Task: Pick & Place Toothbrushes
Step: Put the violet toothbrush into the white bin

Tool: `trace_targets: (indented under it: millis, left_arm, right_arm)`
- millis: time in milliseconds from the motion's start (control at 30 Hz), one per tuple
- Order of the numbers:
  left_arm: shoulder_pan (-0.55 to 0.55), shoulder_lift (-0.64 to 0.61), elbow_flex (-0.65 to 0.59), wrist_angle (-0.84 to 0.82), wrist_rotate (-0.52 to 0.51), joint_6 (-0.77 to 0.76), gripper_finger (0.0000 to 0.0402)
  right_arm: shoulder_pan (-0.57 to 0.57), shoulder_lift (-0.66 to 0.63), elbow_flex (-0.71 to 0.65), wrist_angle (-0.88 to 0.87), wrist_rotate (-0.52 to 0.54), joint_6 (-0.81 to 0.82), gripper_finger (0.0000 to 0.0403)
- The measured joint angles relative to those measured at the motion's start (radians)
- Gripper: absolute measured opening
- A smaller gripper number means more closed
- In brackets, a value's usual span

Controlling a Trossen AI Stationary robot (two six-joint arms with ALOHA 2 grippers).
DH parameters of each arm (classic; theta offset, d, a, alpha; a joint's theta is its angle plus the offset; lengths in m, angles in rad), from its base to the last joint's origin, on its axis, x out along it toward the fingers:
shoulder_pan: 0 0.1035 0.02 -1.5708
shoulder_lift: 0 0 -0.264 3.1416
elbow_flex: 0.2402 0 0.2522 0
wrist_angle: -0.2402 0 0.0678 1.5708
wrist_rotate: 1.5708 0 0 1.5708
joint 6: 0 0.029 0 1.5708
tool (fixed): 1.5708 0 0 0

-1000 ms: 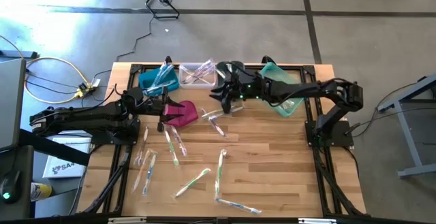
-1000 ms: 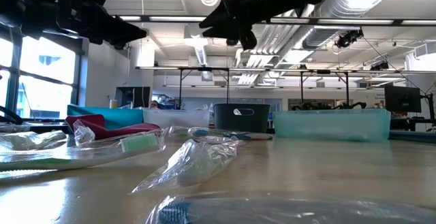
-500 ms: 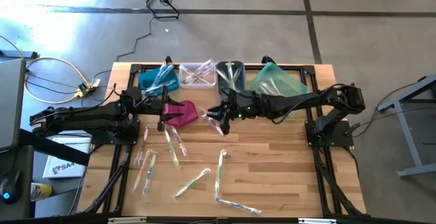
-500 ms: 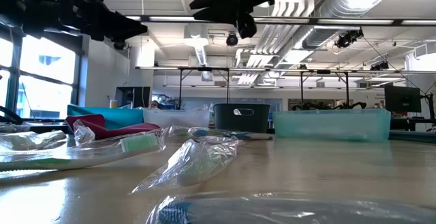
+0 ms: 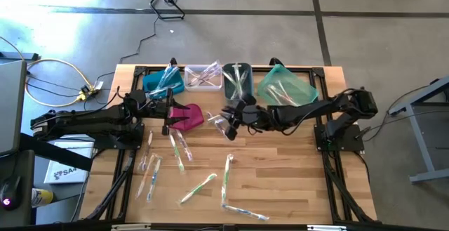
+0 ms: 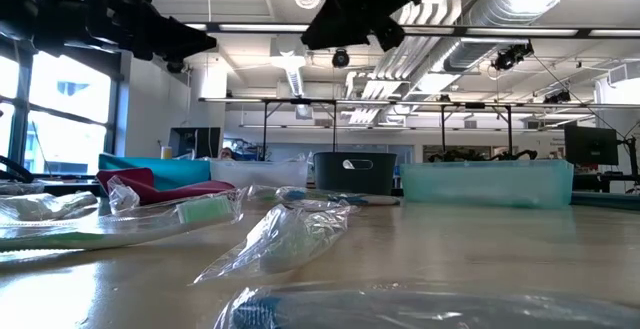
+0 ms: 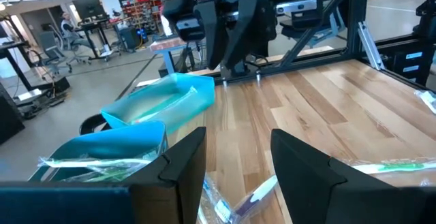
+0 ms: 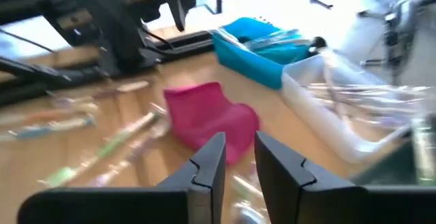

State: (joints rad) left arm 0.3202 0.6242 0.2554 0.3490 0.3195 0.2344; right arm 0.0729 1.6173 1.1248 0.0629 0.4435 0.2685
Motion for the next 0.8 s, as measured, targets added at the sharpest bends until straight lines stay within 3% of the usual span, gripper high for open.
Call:
trace_targets:
  millis: [367, 533, 700, 800]
  left_arm:
    - [0.0, 0.0, 0.0, 0.0, -0.02, 0.0, 0.0159]
    - [0.0, 0.0, 0.0, 0.001, -0.023, 0.0, 0.0159]
    - [0.0, 0.0, 0.0, 0.0, -0.024, 0.0, 0.0159]
    - [0.0, 0.0, 0.0, 0.0, -0.025, 0.0, 0.0159]
  right_arm:
    - [0.08, -0.103, 0.0, -0.267, 0.025, 0.121, 0.0031]
    - [0.115, -0.111, 0.0, -0.297, 0.022, 0.125, 0.0014]
    - [0.122, -0.105, 0.0, -0.3, -0.075, 0.128, 0.0003]
    - [0.122, -0.103, 0.0, -0.299, -0.08, 0.182, 0.0003]
